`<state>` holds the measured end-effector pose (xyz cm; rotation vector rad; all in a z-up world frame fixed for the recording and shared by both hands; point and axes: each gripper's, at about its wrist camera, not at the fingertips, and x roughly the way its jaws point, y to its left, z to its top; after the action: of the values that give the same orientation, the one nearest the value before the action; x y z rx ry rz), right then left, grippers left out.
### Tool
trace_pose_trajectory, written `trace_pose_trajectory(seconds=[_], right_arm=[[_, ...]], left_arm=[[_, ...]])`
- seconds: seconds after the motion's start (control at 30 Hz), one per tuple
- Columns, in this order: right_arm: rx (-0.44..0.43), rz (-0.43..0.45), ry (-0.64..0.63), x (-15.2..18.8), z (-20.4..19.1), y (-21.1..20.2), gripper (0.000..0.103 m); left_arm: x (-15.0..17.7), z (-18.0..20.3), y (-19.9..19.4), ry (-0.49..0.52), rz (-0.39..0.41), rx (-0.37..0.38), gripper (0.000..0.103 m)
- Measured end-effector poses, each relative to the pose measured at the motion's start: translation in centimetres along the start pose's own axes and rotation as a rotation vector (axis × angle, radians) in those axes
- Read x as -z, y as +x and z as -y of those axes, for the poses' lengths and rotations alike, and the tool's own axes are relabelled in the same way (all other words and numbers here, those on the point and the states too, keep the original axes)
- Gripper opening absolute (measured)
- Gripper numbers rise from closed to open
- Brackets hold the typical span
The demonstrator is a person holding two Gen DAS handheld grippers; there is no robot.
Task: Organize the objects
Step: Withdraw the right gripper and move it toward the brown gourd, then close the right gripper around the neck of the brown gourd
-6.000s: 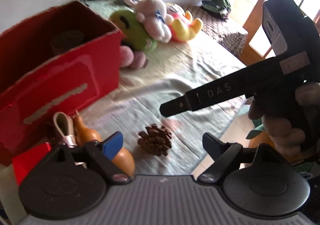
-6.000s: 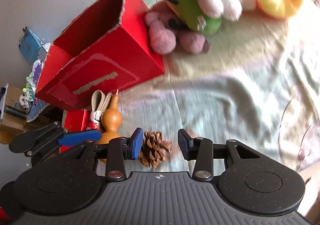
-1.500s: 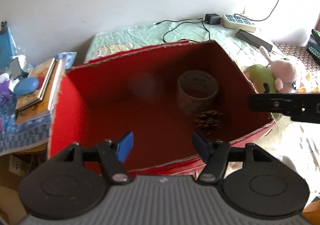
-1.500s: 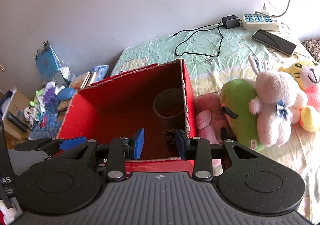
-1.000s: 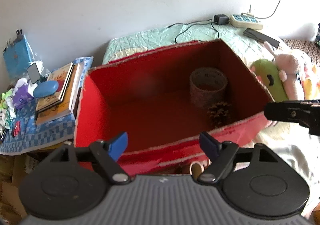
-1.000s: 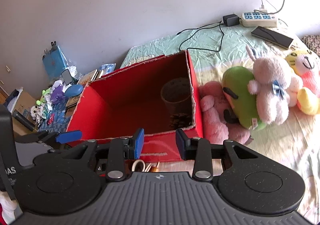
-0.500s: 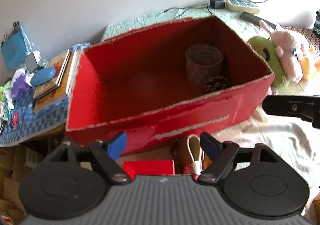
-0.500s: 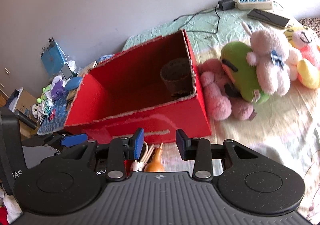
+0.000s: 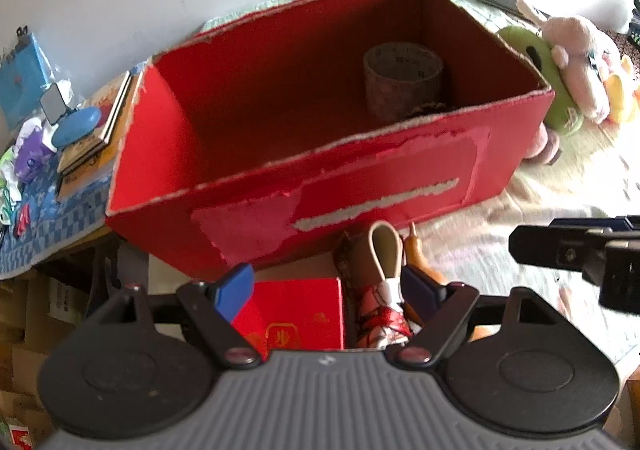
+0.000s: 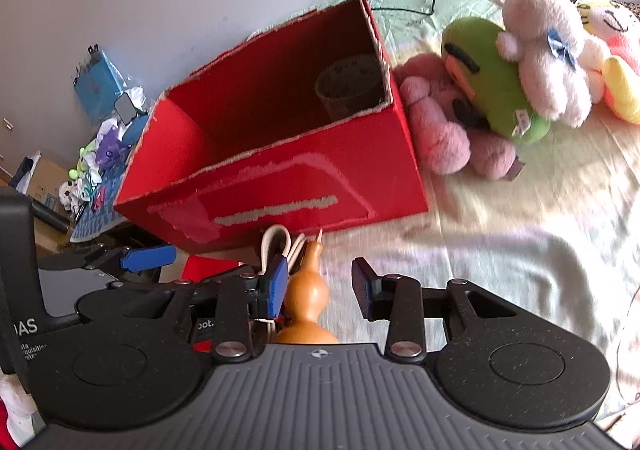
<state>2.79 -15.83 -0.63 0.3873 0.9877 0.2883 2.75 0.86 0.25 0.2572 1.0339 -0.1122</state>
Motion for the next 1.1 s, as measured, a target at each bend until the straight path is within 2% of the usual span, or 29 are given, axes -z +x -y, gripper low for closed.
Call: trace_pose_trajectory(seconds=[0.77, 0.87, 1.0, 1.1], right_arm=[[-0.009, -0.08, 0.025, 2.0, 0.7, 1.4, 0.038], [-0.006, -0.083, 0.028, 2.1, 0.9, 1.7, 0.038], [-0.007, -0.095, 0.044, 2.1, 1.2, 2.2, 0.037], [-0.015, -0.104, 0.051, 2.0, 1.3, 2.5, 0.037]], left_arm=[[2.0, 0.1, 1.1, 0.012, -0.061, 0.013, 0.088], [2.6, -0.3, 1.2, 0.01, -0.069, 0.036, 0.089], [3.5, -1.8, 1.5, -0.036, -0.1, 0.12, 0.088], [3.6, -2.2, 1.8, -0.05, -0.113, 0.118, 0.087]])
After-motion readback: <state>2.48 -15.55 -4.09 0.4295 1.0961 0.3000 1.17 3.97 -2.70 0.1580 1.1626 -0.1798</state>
